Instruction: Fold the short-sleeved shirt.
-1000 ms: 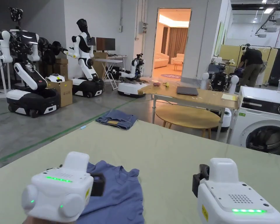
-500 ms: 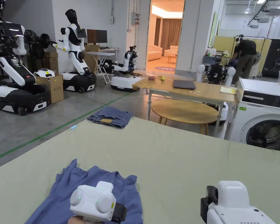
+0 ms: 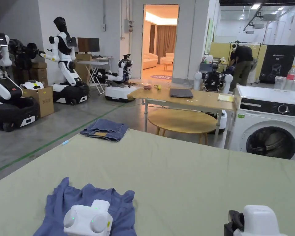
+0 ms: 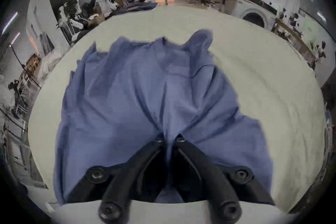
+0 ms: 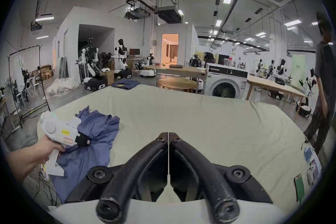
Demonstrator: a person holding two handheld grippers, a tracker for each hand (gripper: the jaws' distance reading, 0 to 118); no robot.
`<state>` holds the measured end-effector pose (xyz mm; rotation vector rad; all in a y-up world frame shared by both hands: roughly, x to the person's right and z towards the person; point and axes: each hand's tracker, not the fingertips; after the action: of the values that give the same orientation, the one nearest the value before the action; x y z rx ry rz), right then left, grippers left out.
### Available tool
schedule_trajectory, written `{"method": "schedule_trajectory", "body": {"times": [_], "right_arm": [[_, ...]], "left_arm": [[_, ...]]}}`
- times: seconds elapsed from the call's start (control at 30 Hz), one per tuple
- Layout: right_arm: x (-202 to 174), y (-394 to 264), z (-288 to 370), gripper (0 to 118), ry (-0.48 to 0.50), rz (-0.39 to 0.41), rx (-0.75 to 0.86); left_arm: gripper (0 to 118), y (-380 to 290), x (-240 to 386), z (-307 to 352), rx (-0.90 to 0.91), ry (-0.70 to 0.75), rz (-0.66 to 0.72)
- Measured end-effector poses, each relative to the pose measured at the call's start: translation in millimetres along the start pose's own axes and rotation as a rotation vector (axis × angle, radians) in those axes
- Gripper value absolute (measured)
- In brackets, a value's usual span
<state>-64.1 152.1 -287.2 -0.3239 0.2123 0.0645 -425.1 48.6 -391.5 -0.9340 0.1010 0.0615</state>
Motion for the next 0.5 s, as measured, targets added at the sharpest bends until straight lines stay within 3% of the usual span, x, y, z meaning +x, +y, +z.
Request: {"method": "schedule_trajectory", "body": {"times": [0.27, 0.5], "right_arm": [[104.8, 4.0, 66.4, 0, -0.196, -0.055, 0.026], [199.3, -8.2, 124.5, 0, -0.366, -0.093, 0.033]], "left_arm": [[0, 44.7, 172.9, 60.0, 0.206, -0.285, -0.153], [0, 33.5, 361.3, 121.0, 0.321, -0.603, -0.387]]}}
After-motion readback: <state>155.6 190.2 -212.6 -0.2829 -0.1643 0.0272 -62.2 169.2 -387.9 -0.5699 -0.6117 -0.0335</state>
